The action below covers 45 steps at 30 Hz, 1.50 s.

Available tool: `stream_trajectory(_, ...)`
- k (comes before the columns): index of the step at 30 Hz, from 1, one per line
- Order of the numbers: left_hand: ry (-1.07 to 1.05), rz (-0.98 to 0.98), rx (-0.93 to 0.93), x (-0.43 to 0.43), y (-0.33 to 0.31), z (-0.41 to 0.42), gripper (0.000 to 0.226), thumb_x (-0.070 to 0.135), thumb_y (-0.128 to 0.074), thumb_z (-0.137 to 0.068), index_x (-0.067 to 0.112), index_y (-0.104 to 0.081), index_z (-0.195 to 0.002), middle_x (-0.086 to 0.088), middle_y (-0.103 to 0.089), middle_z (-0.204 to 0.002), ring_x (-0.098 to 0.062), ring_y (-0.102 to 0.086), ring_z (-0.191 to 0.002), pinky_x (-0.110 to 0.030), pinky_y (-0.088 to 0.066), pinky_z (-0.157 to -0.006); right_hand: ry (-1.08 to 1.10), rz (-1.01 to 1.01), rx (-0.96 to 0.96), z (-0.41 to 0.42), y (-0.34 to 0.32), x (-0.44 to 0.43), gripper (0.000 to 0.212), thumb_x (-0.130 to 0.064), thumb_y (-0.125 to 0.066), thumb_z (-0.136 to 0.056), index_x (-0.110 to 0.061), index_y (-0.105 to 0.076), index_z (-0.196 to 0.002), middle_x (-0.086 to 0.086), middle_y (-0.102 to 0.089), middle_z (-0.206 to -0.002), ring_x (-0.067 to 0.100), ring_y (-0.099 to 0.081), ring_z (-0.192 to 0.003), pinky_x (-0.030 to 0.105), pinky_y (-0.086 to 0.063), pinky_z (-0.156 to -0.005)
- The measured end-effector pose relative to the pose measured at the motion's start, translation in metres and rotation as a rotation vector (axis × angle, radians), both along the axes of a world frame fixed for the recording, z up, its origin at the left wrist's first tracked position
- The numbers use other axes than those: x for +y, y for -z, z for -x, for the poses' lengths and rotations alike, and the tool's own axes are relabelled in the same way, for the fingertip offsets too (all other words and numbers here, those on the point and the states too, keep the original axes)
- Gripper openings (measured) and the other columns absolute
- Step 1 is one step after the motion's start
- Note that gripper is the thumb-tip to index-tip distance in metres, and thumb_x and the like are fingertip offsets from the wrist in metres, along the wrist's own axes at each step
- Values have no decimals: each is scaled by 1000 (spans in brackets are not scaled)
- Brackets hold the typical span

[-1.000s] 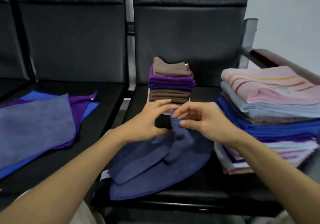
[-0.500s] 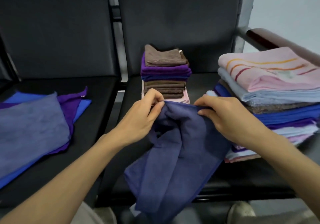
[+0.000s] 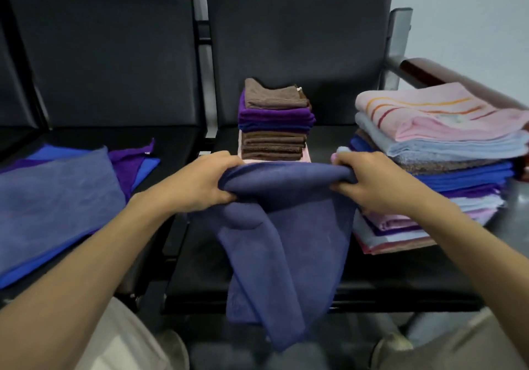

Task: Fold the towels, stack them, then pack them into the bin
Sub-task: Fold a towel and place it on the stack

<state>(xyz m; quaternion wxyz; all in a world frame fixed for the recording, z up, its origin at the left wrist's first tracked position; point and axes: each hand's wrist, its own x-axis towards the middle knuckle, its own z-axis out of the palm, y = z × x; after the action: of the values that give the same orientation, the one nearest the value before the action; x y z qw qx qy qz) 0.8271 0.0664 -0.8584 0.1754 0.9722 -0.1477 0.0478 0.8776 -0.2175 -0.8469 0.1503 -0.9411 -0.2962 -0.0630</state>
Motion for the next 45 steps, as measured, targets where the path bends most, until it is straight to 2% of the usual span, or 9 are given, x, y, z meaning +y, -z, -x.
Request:
stream_trajectory(4, -139, -45, 62, 10, -3, 4, 26, 14, -71, -75, 17, -62, -99, 1, -63, -90, -17, -58, -83, -30, -45, -71, 45, -372, 132, -4, -4, 8, 13, -8, -59, -89, -19, -63, -93, -1, -67, -84, 16, -67, -55, 25, -51, -44)
stream_trajectory(13, -467, -45, 239, 22, 0, -2, 3, 21, -58, -86, 22, -60, -87, -3, -67, -75, -21, -66, -71, -24, -45, -58, 99, -738, 77, -23, 16, 25, 33, 1, -59, -75, -27, -73, -83, -6, -72, -84, 16, -68, -85, 44, -58, -74)
stream_trajectory(18, -685, 339, -525, 22, -7, -7, 31, 1, -53, -76, 22, -57, -98, -10, -68, -92, -36, -63, -84, -42, -52, -73, 31, -770, -384, -8, 0, 30, 49, 17, -52, -66, -10, -68, -102, 0, -66, -100, 6, -57, -97, 15, -43, -90)
stream_trajectory(23, -359, 539, -881, 14, -27, 7, 44, -13, -50, -65, 7, -62, -102, -2, -63, -97, -9, -56, -88, -16, -43, -81, -128, -680, -532, -3, -4, 11, 40, 3, -45, -68, -5, -65, -101, 0, -59, -106, 9, -52, -110, 15, -35, -100)
stream_trajectory(28, -112, 299, -572, 36, -20, 26, 46, -11, -51, -60, 16, -70, -93, 20, -64, -87, 0, -60, -83, -8, -44, -78, -355, -262, -225, 11, 17, -15, 14, -16, -63, -75, -16, -67, -88, -5, -68, -80, 4, -59, -76, 3, -36, -72)
stream_trajectory(32, -1, 68, 6, 49, -5, 35, 26, 8, -73, -68, 29, -74, -84, 28, -65, -73, 9, -62, -75, -9, -45, -70, -408, 111, 169, 32, 31, -18, 13, -35, -59, -84, -22, -62, -82, -22, -60, -61, -4, -56, -60, 8, -35, -56)
stream_trajectory(35, 66, 29, 422, 47, 11, 34, 21, 21, -81, -71, 32, -69, -84, 16, -69, -80, 5, -60, -76, -20, -49, -76, -390, 79, 486, 36, 42, -19, 16, -40, -70, -82, -26, -63, -81, -19, -62, -66, 0, -59, -52, 16, -45, -50)
stream_trajectory(40, 37, 216, 391, 40, 42, 15, 32, 8, -80, -70, 25, -65, -93, 15, -67, -88, 5, -58, -83, -21, -48, -81, -226, -67, 269, 32, 56, -10, 23, -44, -68, -83, -35, -54, -66, -26, -60, -66, -10, -56, -67, 13, -39, -60)
stream_trajectory(45, -279, 559, 308, 33, 61, 6, 40, -3, -79, -68, 13, -67, -102, -2, -69, -95, -5, -62, -83, -14, -51, -72, -21, -169, 57, 25, 81, 9, 14, -27, -63, -87, -22, -55, -77, -9, -65, -72, 10, -59, -70, 28, -35, -63)
